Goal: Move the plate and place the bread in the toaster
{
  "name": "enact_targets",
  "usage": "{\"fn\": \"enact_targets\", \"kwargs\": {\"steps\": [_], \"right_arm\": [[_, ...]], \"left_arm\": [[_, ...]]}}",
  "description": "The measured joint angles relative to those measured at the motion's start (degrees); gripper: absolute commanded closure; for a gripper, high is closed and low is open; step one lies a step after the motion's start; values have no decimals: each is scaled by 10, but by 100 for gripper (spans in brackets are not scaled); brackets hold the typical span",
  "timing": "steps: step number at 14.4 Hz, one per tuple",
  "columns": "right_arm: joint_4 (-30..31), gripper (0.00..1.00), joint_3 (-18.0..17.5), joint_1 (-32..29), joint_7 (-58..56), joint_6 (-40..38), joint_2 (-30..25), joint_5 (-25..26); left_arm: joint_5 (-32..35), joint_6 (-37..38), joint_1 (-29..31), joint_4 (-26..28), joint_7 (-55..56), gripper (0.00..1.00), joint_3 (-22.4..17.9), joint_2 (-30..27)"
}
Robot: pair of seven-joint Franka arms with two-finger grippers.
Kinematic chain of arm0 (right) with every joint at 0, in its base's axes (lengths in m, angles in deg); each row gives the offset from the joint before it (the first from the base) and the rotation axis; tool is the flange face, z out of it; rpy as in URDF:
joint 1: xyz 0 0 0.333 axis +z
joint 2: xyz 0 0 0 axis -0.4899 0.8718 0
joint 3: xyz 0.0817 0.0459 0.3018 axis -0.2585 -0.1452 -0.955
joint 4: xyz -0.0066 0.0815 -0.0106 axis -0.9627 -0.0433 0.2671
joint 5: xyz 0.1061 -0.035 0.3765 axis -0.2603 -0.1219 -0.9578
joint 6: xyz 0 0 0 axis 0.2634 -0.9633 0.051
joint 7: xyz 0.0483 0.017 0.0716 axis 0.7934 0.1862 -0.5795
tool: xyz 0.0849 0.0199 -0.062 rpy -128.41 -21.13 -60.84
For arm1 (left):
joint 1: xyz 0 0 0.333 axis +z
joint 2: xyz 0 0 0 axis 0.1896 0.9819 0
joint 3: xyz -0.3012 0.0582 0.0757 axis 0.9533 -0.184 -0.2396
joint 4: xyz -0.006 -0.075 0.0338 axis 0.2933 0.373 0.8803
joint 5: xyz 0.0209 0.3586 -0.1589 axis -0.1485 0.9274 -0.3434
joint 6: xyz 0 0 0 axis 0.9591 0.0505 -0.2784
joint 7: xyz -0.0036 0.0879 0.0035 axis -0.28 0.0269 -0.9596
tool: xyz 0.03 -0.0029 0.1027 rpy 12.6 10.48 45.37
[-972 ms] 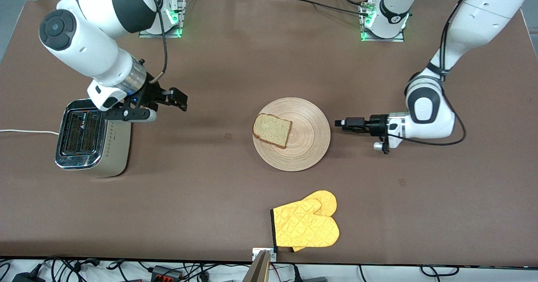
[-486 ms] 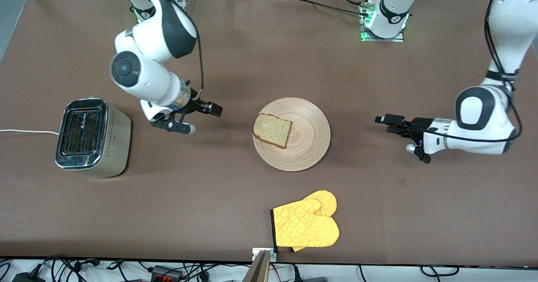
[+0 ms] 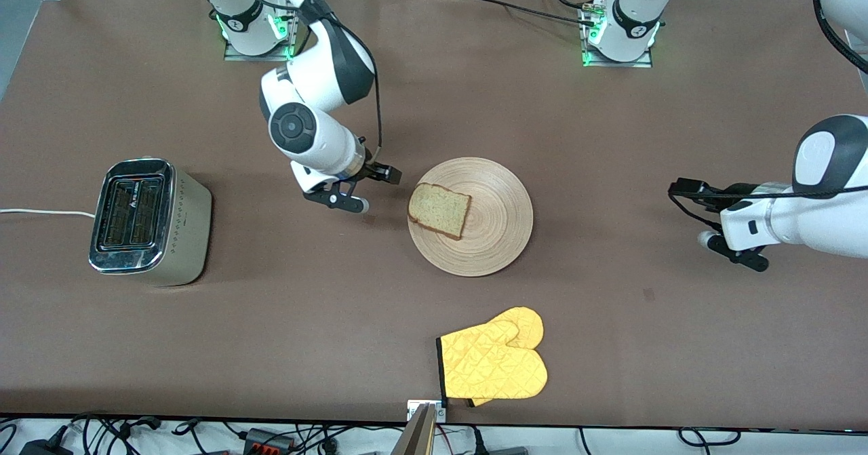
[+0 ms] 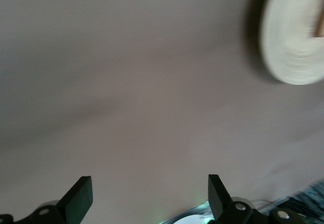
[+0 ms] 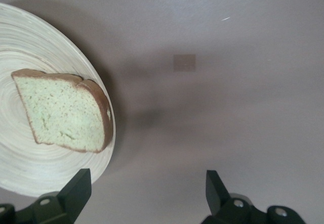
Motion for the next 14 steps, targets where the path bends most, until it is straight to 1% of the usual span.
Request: {"fn": "enact_targets", "kwargs": {"steps": [1, 3, 8, 11, 12, 13, 14], "right_arm": [[1, 0, 0, 4, 0, 14, 11, -5], [2, 0, 0, 12, 0, 41, 31, -17], [2, 0, 0, 32, 1, 107, 64, -43], [2, 0, 0, 42, 1, 132, 80, -45], [2, 0, 0, 46, 2, 144, 86, -45], [2, 3, 0, 49, 3, 156, 93, -45], [2, 7, 0, 50, 3, 166, 99, -45]], "left_arm": [[26, 4, -11, -10, 24, 0, 0, -8], [47, 11, -25, -19, 60, 0, 1, -33], [51, 56, -20, -22, 75, 0, -1, -111], [47, 45, -25, -22, 79, 0, -8, -144], [40, 35, -36, -22, 84, 0, -21, -153], [25, 29, -58, -22, 87, 0, -51, -164], [5, 28, -86, -20, 88, 0, -92, -176]]}}
